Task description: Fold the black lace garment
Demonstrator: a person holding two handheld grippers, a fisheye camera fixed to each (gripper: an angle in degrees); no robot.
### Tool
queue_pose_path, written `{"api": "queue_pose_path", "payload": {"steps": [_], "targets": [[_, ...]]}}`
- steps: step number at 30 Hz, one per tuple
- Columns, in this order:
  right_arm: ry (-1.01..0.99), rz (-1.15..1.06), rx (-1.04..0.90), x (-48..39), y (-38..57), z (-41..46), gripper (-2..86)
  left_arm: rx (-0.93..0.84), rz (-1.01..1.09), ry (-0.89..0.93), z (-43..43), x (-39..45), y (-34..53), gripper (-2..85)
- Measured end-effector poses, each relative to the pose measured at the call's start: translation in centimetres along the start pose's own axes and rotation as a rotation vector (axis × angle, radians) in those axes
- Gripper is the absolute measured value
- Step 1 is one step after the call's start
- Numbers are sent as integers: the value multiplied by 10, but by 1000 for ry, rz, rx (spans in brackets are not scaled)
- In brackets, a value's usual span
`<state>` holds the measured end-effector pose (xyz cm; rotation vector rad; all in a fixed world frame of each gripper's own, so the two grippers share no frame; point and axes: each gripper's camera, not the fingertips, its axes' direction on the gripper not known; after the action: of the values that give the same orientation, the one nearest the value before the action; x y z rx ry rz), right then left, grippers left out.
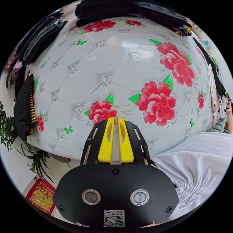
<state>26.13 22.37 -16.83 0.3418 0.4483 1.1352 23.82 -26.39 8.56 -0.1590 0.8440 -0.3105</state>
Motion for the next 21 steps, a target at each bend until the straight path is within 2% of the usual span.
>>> {"api": "queue_pose_path", "payload": {"steps": [3,7,9,12,15,21], "targets": [[-249,-75,155,-45,-2,-93,0,172,-14,163,-17,-8,26,42],[-581,-244,308,-114,10,-204,-1,355,93,191,-47,1,61,62],[-822,-365,427,-157,31,-282,-2,479,166,213,-73,0,87,75],[-1070,-538,577,-204,69,-382,-2,621,241,211,-110,-10,124,92],[-1258,-661,708,-235,105,-467,-2,775,291,201,-148,-25,167,100],[-1446,-792,751,-292,130,-587,-2,1063,353,216,-220,-52,242,107]]}}
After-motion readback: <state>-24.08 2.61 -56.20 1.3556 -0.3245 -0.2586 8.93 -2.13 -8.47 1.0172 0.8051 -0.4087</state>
